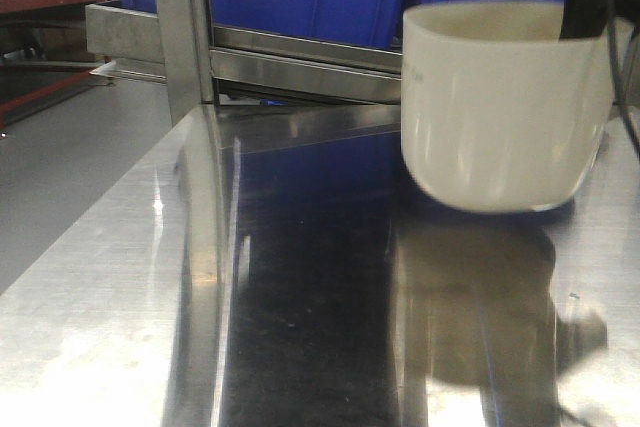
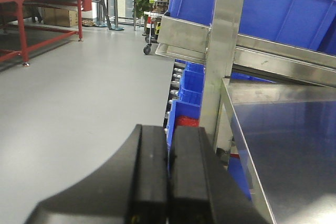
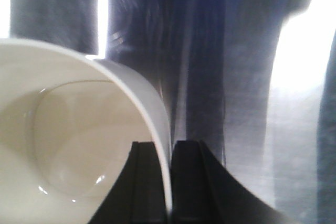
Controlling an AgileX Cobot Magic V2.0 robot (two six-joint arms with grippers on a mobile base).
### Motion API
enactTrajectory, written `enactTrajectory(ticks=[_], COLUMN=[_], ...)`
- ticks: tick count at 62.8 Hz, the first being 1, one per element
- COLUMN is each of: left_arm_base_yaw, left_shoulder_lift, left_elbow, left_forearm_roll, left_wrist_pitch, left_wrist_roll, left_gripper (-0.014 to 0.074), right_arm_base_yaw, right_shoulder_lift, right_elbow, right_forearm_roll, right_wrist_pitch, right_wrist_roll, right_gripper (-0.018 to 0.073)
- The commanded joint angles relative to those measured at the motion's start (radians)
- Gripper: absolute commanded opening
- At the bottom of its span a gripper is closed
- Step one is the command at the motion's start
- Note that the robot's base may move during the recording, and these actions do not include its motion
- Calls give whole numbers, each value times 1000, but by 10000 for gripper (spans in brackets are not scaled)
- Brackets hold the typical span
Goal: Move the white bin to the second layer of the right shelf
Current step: 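Lift the white bin off the table with the right gripper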
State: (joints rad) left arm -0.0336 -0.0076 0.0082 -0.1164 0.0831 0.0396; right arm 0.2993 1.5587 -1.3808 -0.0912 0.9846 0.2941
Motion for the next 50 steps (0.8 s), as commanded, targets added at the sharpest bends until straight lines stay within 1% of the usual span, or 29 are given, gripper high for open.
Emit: enactTrajectory(ticks=[1,8,12,20,23,25,32,34,44,50], left_arm_base_yaw=[-6,-6,-6,-6,-6,-6,-6,-6,-6,-6], left_shoulder_lift=[-20,-20,-20,-20,-20,-20,-20,-20,-20,-20], left_elbow=[28,28,28,28,28,28,28,28,28,28], left_forearm_roll=[-1,-1,-1,-1,-1,-1,-1,-1,-1,-1], left_wrist_pitch=[-83,-83,-83,-83,-83,-83,-83,-83,-83,-83], left_wrist_roll=[-5,-5,-5,-5,-5,-5,-5,-5,-5,-5], left_gripper=[85,85,85,85,85,85,85,85,85,85], right_arm_base_yaw=[-35,-104,-156,-252,-285,-310,-362,-366,-349,-319], right_shoulder_lift=[-110,-175,-223,-332,-371,-396,-487,-518,-652,-742], right_elbow=[-5,65,131,275,331,361,456,479,589,649], right_forearm_roll=[-4,22,49,163,196,208,212,207,194,174], right_wrist_pitch=[-74,-127,-165,-275,-323,-351,-439,-457,-502,-504], right_wrist_roll=[-28,-61,-133,-319,-373,-391,-396,-395,-358,-285], right_gripper=[55,55,55,55,55,55,55,55,55,55])
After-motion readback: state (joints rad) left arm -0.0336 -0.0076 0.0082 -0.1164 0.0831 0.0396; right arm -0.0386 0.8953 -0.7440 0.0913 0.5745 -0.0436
